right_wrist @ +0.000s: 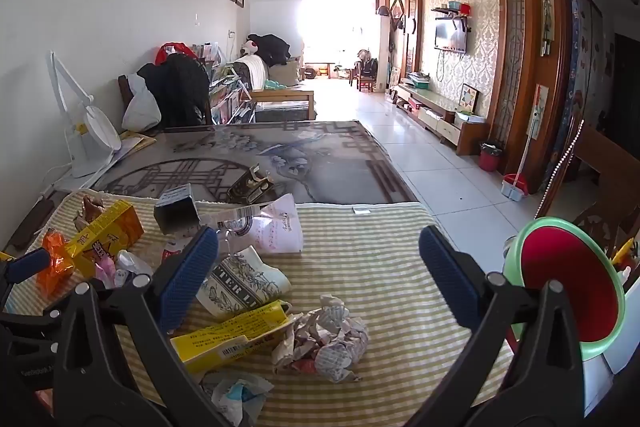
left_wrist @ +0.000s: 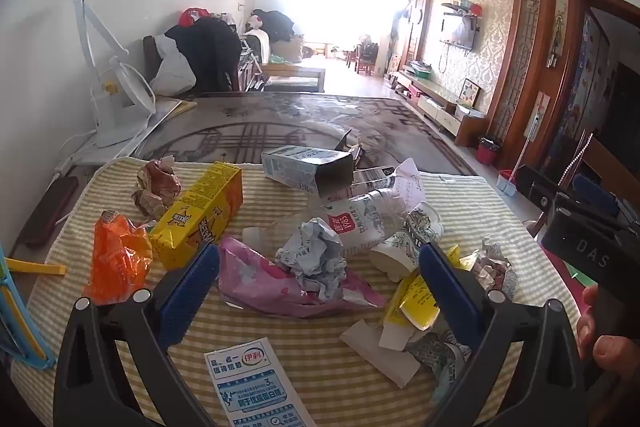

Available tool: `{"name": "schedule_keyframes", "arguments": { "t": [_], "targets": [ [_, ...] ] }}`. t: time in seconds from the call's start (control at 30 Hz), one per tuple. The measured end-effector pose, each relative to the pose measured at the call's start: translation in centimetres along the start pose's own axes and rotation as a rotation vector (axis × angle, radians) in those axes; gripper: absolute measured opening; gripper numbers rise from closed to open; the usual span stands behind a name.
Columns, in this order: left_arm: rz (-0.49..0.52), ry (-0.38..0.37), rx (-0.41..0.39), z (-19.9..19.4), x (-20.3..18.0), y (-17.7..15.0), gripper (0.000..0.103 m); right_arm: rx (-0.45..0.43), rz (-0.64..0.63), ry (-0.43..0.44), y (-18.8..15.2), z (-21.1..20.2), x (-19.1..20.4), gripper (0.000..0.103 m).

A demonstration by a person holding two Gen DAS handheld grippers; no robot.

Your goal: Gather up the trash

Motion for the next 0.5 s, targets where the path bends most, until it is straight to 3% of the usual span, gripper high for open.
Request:
{"name": "schedule_keyframes", "arguments": {
  "t": [0.3,0.5],
  "targets": [
    [-0.061,-0.009,0.038,0.6,0.5,-0.1,0.095,-0.005,-0.002,-0.007,-0.1,0.1,0.0,0.099],
    [-0.017,-0.011,-0.032,-0.4,0.0,0.0,0.095,0.002,-0.012,-0.015,-0.1,0.1,-0.4,0.099]
  ]
}}
Point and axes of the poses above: each gripper's, at about its wrist camera, not at the fingertips, and z roughly the way its jaws point, x to its left, y to its top, the point moved 8 cm from there along z, roughly the way its jaws point, and after that the axes turned 1 degree about -z, right-handed, at the moved point
